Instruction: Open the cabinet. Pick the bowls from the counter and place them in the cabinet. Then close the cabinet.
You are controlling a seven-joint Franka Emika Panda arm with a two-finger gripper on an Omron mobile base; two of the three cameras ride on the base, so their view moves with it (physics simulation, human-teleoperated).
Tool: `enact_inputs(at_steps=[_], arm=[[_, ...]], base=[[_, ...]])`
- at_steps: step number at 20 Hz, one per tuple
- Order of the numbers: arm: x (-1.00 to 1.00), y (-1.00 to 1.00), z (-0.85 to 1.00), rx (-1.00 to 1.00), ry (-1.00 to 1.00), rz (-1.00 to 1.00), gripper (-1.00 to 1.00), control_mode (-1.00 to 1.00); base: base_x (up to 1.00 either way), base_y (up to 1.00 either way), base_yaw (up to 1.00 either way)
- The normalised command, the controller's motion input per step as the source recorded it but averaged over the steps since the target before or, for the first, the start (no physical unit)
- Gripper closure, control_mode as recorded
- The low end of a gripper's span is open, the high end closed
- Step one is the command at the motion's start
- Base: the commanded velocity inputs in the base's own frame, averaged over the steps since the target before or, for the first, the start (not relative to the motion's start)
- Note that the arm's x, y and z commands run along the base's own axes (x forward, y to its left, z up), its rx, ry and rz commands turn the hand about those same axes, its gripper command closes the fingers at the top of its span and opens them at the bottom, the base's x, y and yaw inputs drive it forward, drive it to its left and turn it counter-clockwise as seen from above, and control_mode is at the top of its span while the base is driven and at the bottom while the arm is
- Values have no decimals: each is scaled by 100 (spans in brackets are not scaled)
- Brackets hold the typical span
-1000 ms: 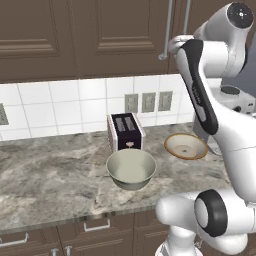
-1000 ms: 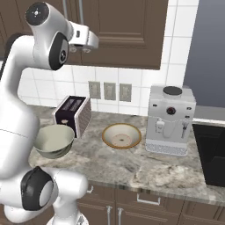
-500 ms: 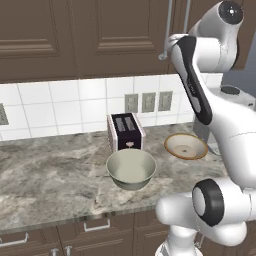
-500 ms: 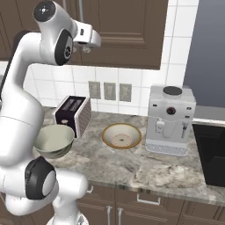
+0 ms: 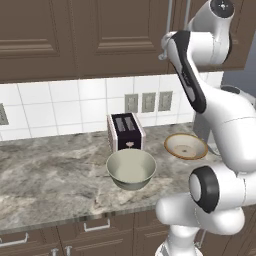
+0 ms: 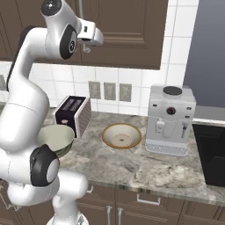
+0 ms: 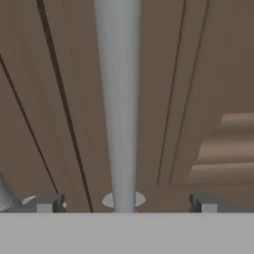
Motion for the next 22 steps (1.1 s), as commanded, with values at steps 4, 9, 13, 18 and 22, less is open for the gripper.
enact_inputs(at_steps=[4,9,13,18,22], arm=[[24,0,0,0,0,0,-100,-100],[21,0,0,0,-8,1,-100,-100],[20,0,-2,0,-11,1,100,-100],[12,0,-6,0,-12,0,100,-100],[18,0,0,0,0,0,100,-100]], base=[[0,0,0],[0,0,0],[0,0,0],[0,0,0],[0,0,0]])
